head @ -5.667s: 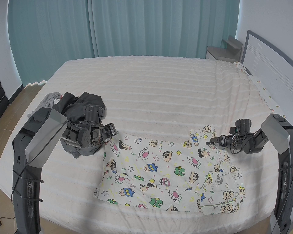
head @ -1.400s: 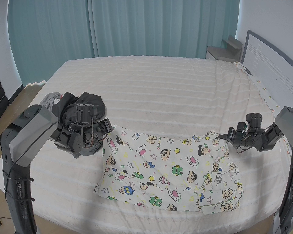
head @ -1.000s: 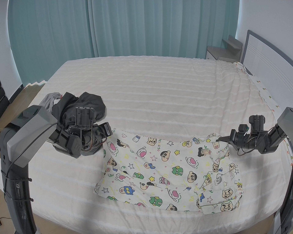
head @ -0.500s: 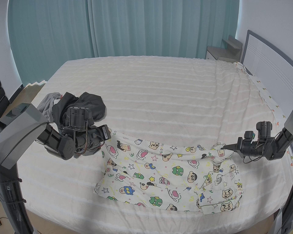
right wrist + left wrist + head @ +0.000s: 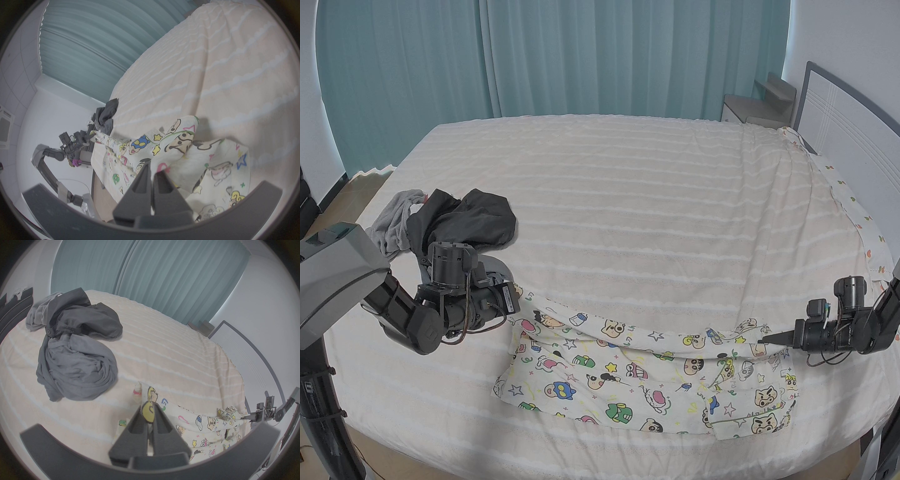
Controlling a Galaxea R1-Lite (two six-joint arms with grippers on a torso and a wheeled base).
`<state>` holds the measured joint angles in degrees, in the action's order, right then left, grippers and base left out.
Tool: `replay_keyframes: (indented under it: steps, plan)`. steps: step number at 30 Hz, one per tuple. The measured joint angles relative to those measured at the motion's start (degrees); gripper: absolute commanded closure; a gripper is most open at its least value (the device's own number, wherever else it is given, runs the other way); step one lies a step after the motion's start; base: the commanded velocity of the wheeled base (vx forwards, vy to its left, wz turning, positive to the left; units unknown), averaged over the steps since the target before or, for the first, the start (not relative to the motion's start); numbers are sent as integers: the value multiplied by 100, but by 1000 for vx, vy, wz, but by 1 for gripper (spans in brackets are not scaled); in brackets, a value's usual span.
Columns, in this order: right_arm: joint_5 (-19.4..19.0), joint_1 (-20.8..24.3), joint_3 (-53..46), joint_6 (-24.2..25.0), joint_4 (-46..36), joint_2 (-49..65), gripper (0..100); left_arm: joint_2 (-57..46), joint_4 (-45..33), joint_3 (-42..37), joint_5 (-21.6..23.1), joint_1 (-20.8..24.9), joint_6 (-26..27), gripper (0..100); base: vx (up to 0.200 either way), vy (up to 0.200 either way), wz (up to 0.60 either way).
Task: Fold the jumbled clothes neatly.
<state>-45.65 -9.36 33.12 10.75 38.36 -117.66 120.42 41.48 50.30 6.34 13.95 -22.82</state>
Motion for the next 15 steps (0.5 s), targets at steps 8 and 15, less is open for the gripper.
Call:
replay_keyframes:
  steps: [8,15]
  plan:
    - [-11,0,-592,-668,11,11,100,161,436,-490,-11,16,74,100,0,0,0]
    - [48,-20,-802,-753,17,-83,100,445,925,-879,-18,66,71,100,0,0,0]
